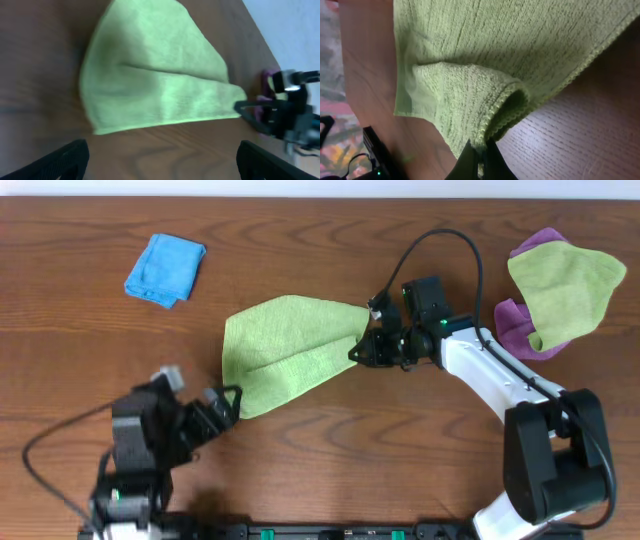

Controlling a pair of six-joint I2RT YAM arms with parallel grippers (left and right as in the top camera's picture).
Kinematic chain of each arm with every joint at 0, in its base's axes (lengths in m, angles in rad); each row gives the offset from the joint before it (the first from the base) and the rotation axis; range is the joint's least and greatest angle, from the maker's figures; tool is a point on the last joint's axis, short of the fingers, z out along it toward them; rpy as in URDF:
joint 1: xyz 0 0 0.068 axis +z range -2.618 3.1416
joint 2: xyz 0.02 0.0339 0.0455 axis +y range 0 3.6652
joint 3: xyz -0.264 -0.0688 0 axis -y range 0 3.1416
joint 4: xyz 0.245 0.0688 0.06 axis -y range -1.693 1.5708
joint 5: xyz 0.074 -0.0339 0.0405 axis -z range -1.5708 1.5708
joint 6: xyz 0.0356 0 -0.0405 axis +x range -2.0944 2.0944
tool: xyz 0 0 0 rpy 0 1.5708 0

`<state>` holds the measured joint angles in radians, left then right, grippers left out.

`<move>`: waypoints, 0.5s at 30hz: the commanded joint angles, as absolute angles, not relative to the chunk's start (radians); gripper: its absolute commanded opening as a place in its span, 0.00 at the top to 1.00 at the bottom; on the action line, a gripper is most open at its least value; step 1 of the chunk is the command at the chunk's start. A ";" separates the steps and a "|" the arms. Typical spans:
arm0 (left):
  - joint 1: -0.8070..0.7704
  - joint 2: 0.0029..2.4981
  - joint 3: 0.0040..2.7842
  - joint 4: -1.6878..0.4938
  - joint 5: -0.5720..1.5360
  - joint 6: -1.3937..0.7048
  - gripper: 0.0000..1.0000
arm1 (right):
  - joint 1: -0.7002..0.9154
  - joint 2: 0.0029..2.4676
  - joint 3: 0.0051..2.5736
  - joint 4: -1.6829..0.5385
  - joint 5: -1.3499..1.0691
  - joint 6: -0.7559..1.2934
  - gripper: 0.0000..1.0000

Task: Fold the cloth
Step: 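Reach the left gripper to the green cloth's left edge and grasp it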

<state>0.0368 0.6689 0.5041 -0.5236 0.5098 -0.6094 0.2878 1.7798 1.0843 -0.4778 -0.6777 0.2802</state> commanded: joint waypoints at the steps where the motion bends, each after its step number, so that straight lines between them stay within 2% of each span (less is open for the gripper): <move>1: 0.032 0.856 0.595 -0.518 0.668 -0.629 0.05 | 0.296 1.771 1.089 -0.487 -0.681 0.265 0.99; 4: 0.032 0.997 0.614 -0.491 0.696 -0.629 0.05 | 0.296 1.771 1.089 -0.491 -0.682 0.265 0.99; 9: 0.032 1.185 0.614 -0.474 0.707 -0.777 0.05 | 0.296 1.771 1.089 -0.491 -0.682 0.265 0.99; 15: 0.032 1.289 0.614 -0.470 0.729 -0.783 0.05 | 0.296 1.771 1.089 -0.494 -0.682 0.265 0.99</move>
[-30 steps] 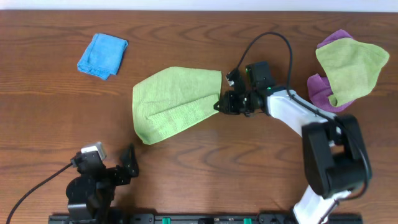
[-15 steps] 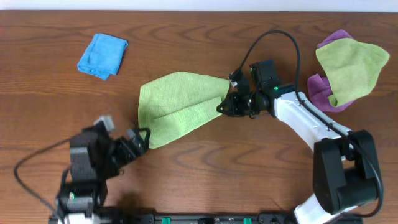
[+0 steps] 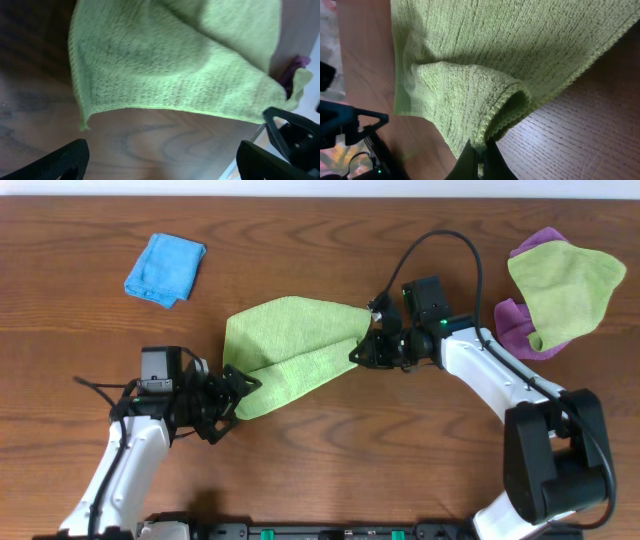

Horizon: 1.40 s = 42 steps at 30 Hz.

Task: Fold the cloth
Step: 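Reach the left gripper to the green cloth's left edge and grasp it, then lift the green cloth with both grippers and stretch it between them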

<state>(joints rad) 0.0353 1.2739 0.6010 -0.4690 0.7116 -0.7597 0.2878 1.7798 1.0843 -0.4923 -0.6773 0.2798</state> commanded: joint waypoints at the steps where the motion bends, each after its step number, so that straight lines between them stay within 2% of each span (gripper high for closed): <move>1: 0.032 1.291 0.614 -0.471 0.713 -0.783 0.05 | 0.296 1.771 1.089 -0.494 -0.681 0.265 0.99; 10: 0.032 1.312 0.611 -0.469 0.552 -0.820 0.05 | 0.296 1.771 1.089 -0.493 -0.681 0.265 0.99; 14: 0.032 1.366 0.610 -0.432 0.544 -0.819 0.02 | 0.296 1.771 1.089 -0.490 -0.681 0.265 0.99; 17: 0.032 1.407 0.610 -0.392 0.552 -0.819 0.12 | 0.296 1.771 1.089 -0.490 -0.681 0.265 0.99; 26: 0.032 1.513 0.611 -0.347 0.566 -0.819 0.24 | 0.296 1.771 1.089 -0.487 -0.681 0.265 0.99; 30: 0.032 1.569 0.610 -0.322 0.584 -0.819 0.39 | 0.296 1.771 1.089 -0.487 -0.681 0.265 0.99; 31: 0.032 1.579 0.611 -0.310 0.601 -0.818 0.49 | 0.296 1.771 1.089 -0.487 -0.681 0.265 0.99; 33: 0.031 1.593 0.610 -0.282 0.632 -0.815 0.82 | 0.296 1.771 1.089 -0.487 -0.682 0.265 0.99; 34: 0.031 1.595 0.611 -0.272 0.646 -0.815 0.94 | 0.296 1.771 1.089 -0.487 -0.681 0.265 0.98; 42: 0.037 1.536 0.708 -0.271 0.727 -0.762 0.94 | 0.272 1.734 1.089 -0.547 -0.683 0.226 0.99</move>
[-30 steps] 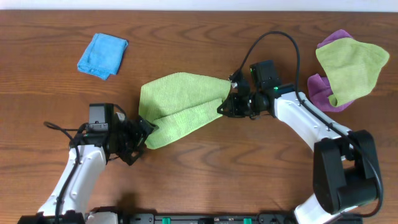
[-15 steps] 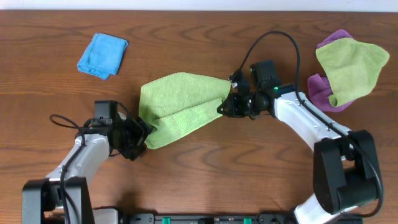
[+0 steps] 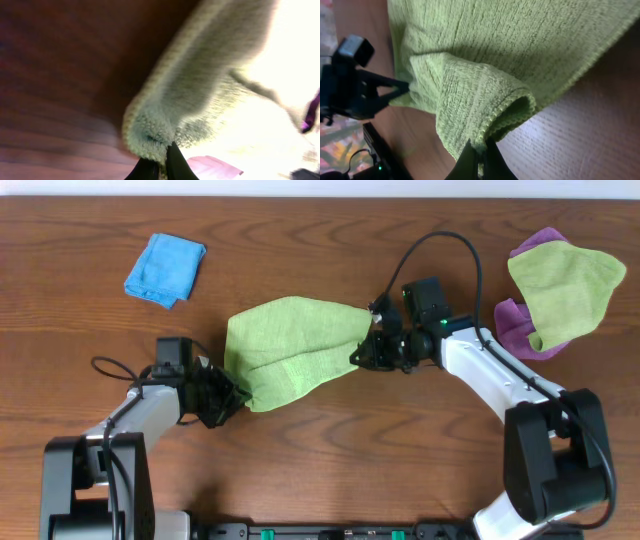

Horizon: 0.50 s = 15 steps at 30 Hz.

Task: Fold the cloth
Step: 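Lift the green cloth with both grippers and stretch it between them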

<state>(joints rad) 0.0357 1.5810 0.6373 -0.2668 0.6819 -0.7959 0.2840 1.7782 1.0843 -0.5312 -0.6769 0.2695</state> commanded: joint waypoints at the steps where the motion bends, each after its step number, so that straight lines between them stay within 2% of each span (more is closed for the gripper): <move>1: 0.037 1.517 0.743 -0.285 0.725 -0.762 0.94 | 0.271 1.711 1.089 -0.555 -0.685 0.208 0.99; 5: 0.037 1.468 0.896 -0.287 0.677 -0.783 0.94 | 0.272 1.599 1.090 -0.484 -0.582 0.171 0.99; 10: 0.023 1.510 1.047 -0.272 0.578 -0.808 0.94 | 0.270 1.559 1.092 -0.223 -0.428 0.171 0.99; 15: 0.019 1.602 1.091 -0.093 0.569 -0.888 0.94 | 0.269 1.618 1.112 -0.057 -0.329 0.171 0.99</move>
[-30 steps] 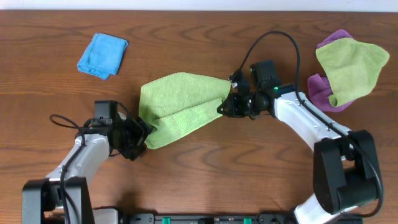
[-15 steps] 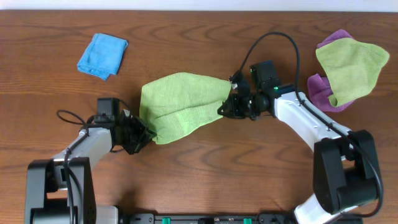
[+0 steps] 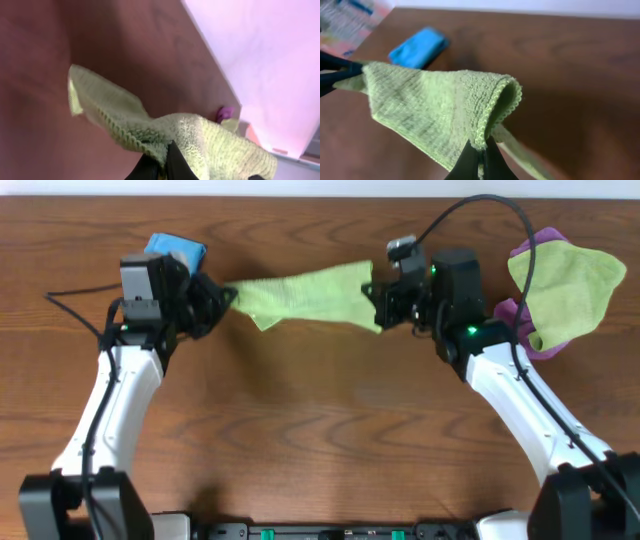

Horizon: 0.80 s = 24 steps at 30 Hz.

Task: Fold the cloth
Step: 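Lift the green cloth with both grippers and stretch it between them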

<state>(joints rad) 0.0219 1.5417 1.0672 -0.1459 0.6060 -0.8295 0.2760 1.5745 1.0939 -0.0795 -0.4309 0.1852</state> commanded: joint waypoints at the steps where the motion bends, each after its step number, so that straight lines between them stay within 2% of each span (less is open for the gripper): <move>1: 0.019 1.623 1.098 -0.049 0.569 -0.908 0.94 | 0.267 1.632 1.126 -0.051 -0.314 0.171 0.99; 4: 0.019 1.697 1.160 0.057 0.580 -0.948 0.94 | 0.257 1.697 1.203 -0.056 -0.290 0.166 0.99; 10: 0.019 1.777 1.369 -0.009 0.652 -0.899 0.94 | 0.223 1.750 1.364 -0.128 -0.287 0.150 0.99; 18: 0.019 1.776 1.501 -0.352 0.724 -0.704 0.94 | 0.188 1.750 1.433 -0.360 -0.308 0.124 0.99; 24: -0.004 1.777 1.501 -0.751 0.731 -0.470 0.94 | 0.191 1.750 1.433 -0.636 -0.326 0.088 0.99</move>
<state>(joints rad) 0.0048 1.7775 1.4879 -0.6712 0.7383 -0.6289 0.2058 1.7580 1.4258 -0.5903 -0.3408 0.1173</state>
